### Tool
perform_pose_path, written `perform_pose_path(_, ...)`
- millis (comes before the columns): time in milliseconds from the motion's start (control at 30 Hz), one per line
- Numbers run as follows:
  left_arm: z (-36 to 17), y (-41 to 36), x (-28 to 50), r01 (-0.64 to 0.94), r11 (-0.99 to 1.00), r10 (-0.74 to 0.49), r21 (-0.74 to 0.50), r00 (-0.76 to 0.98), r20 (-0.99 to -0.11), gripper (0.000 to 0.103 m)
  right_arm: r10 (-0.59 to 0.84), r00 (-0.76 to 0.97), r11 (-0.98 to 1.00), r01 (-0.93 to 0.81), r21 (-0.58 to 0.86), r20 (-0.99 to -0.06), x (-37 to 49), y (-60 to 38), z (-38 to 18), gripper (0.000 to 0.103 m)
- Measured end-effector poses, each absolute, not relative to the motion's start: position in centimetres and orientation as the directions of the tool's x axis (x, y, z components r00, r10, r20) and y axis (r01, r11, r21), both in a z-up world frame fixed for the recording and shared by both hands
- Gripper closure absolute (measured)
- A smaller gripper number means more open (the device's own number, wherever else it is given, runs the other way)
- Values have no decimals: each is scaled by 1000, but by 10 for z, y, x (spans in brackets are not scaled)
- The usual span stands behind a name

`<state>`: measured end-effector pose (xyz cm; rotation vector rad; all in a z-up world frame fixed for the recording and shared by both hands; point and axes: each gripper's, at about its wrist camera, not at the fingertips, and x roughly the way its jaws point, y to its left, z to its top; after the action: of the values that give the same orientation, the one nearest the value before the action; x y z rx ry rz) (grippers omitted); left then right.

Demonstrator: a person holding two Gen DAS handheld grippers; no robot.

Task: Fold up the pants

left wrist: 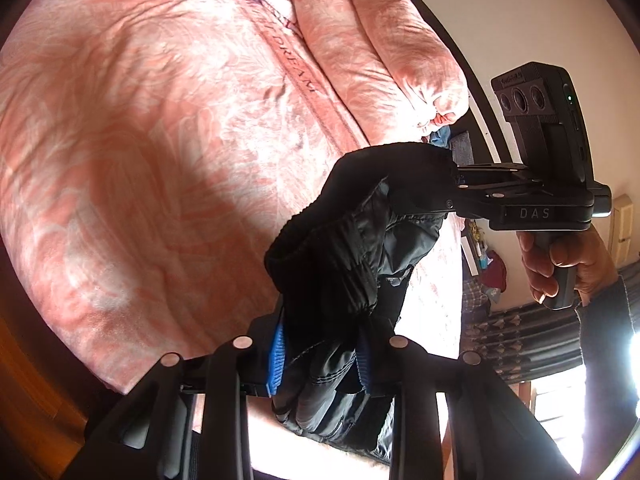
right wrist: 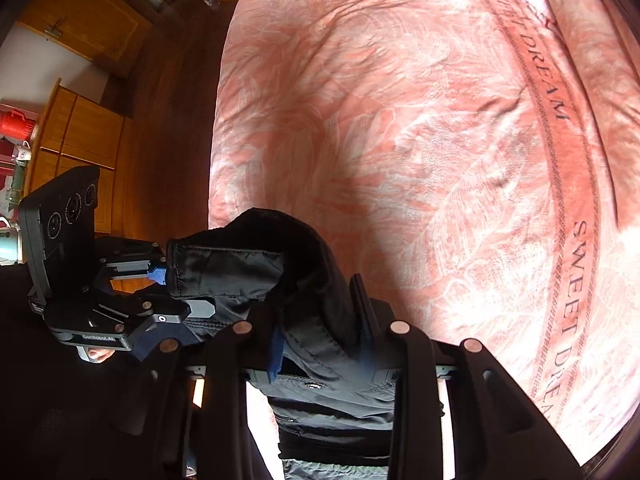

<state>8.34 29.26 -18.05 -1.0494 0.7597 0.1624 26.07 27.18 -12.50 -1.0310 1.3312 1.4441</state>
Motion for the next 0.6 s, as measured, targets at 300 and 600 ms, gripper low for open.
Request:
perform_pose_path(300, -131, 246, 83, -415, 630, -199, -656, 731, -653, 75, 161, -154, 60, -984, 166, -975, 265, 220, -75, 74)
perform_pose_path(600, -100, 205, 79, -382, 723, -165, -576, 714, -680, 75, 228, -60, 138, -986, 93, -972, 252, 170, -46, 74)
